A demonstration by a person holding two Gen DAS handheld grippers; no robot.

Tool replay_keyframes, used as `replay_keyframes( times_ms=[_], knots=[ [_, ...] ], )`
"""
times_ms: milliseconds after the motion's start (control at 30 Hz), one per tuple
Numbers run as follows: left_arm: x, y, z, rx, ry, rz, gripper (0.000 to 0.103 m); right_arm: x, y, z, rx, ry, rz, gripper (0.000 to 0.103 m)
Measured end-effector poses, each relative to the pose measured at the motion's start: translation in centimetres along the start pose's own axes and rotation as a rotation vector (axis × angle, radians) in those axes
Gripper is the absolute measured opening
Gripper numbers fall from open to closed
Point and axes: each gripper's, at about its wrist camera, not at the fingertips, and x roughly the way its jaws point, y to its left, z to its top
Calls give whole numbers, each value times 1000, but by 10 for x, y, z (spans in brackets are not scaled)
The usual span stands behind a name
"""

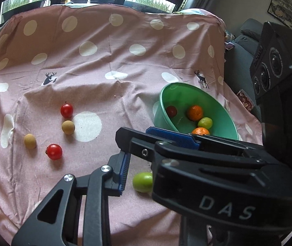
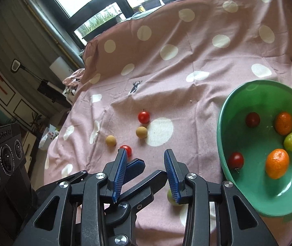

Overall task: Organize fruits
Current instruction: 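Carry the green tomato with the right gripper over the green bowl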

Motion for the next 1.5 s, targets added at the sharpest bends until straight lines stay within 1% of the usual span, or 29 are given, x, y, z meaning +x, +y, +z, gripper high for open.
replay_keyframes(
  times_ms=[33, 67, 167, 233, 300, 333, 433, 567, 667, 767, 867, 933, 1033, 1167, 1267, 1333, 1433, 1500],
  knots=[
    [5, 3, -3, -12, 26, -6, 28, 4, -5, 0, 19, 18, 6, 41],
    [11, 6, -7, -17, 59, -12, 28, 10, -9, -1, 30, 44, 1, 41],
    [27, 13, -21, -42, 136, -10, 30, 28, -13, -8, 24, 133, -57, 41],
    [35, 16, -28, -57, 162, -32, 33, 35, -14, -13, 11, 170, -76, 41],
    [40, 18, -32, -72, 177, -79, 41, 39, -16, -15, 16, 185, -84, 41],
    [43, 18, -34, -80, 188, -94, 46, 39, -18, -16, 23, 188, -81, 41],
    [48, 16, -39, -82, 215, -106, 47, 44, -22, -19, 41, 215, -78, 42],
    [48, 15, -42, -90, 213, -118, 47, 49, -26, -24, 37, 235, -110, 42],
    [49, 13, -44, -86, 210, -124, 47, 47, -30, -28, 47, 237, -113, 42],
    [51, 9, -47, -81, 224, -139, 47, 44, -36, -34, 63, 234, -118, 43],
    [57, 4, -49, -73, 241, -157, 45, 41, -43, -40, 88, 236, -142, 43],
    [62, 0, -52, -61, 253, -143, 45, 40, -47, -44, 103, 241, -126, 43],
    [62, -3, -52, -44, 235, -125, 45, 39, -48, -46, 109, 240, -112, 43],
    [60, 0, -52, -67, 227, -126, 45, 42, -44, -47, 76, 239, -127, 43],
    [52, 2, -48, -78, 212, -105, 44, 43, -41, -47, 68, 239, -124, 43],
    [44, 2, -43, -77, 194, -106, 44, 38, -36, -45, 59, 215, -117, 43],
    [28, -1, -34, -59, 161, -87, 44, 25, -27, -38, 48, 170, -94, 43],
    [18, -6, -22, -39, 138, -79, 44, 18, -21, -31, 37, 146, -84, 43]
  ],
)
